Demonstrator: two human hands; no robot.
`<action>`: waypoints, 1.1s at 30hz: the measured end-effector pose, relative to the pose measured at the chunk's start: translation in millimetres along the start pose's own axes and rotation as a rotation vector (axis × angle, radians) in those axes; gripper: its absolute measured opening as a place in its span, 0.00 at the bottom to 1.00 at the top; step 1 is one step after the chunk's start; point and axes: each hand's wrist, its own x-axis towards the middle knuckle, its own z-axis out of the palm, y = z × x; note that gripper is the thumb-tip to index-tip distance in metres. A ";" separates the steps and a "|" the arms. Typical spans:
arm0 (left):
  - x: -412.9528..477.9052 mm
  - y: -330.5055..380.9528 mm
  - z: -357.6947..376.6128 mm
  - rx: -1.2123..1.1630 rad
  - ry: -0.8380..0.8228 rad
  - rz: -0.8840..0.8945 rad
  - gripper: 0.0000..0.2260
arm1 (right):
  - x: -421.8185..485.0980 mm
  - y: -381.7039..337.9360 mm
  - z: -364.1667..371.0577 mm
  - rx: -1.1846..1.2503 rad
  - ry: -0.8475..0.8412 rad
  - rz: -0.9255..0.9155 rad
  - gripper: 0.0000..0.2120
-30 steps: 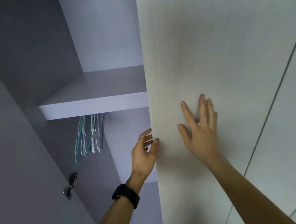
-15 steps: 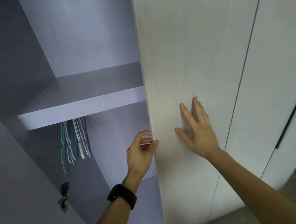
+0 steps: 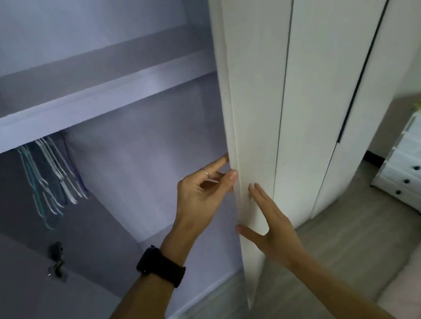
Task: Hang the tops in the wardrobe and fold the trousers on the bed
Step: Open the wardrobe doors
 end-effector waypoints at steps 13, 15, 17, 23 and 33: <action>-22.5 -18.2 96.0 0.245 -0.257 0.485 0.24 | -79.6 9.3 -54.0 -0.194 0.284 0.110 0.37; -13.6 -23.1 112.4 0.302 -0.312 0.563 0.26 | -89.4 14.1 -68.3 -0.221 0.297 0.173 0.39; -2.9 -26.5 130.2 0.378 -0.321 0.646 0.25 | -96.1 19.5 -82.5 -0.218 0.282 0.262 0.38; 18.7 -44.3 195.7 0.618 -0.402 0.804 0.31 | -103.7 46.9 -127.9 -0.239 0.397 0.399 0.35; 48.2 -65.4 281.2 0.713 -0.403 0.831 0.45 | -81.2 87.3 -181.9 -0.391 0.526 0.408 0.43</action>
